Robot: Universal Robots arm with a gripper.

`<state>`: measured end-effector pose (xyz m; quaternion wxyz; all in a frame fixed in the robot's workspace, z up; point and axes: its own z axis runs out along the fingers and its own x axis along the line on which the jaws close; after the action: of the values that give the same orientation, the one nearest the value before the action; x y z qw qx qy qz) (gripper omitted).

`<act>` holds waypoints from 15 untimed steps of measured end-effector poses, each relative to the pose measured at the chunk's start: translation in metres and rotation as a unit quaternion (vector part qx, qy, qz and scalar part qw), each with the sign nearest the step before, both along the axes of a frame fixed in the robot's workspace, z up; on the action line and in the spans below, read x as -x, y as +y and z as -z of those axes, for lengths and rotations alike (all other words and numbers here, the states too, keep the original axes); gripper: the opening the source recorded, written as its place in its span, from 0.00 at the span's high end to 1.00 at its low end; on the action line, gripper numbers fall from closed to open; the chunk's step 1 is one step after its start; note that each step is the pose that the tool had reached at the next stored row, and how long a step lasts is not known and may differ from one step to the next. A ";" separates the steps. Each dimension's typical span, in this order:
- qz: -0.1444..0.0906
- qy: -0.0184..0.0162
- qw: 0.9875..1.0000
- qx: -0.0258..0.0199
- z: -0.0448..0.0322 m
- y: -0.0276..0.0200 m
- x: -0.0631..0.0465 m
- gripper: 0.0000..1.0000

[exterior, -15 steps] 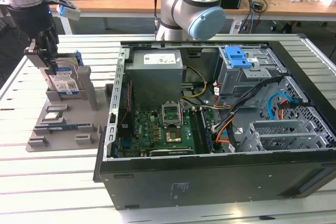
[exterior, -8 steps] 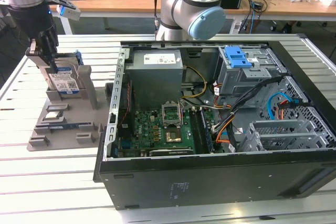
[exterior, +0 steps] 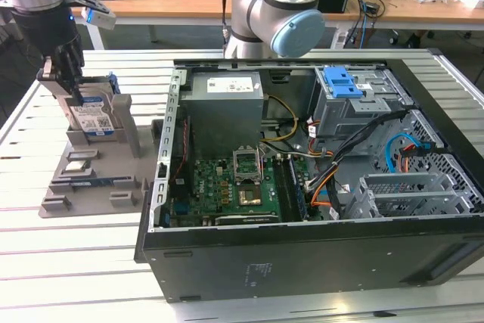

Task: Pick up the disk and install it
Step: 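Pick up the disk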

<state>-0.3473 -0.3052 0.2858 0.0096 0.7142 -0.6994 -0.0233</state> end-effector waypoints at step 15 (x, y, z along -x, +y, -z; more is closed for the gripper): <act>0.000 0.000 1.000 0.000 -0.0318 0.0008 0.000 0.63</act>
<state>-0.3473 -0.3044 0.3176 0.0096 0.7143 -0.6994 -0.0232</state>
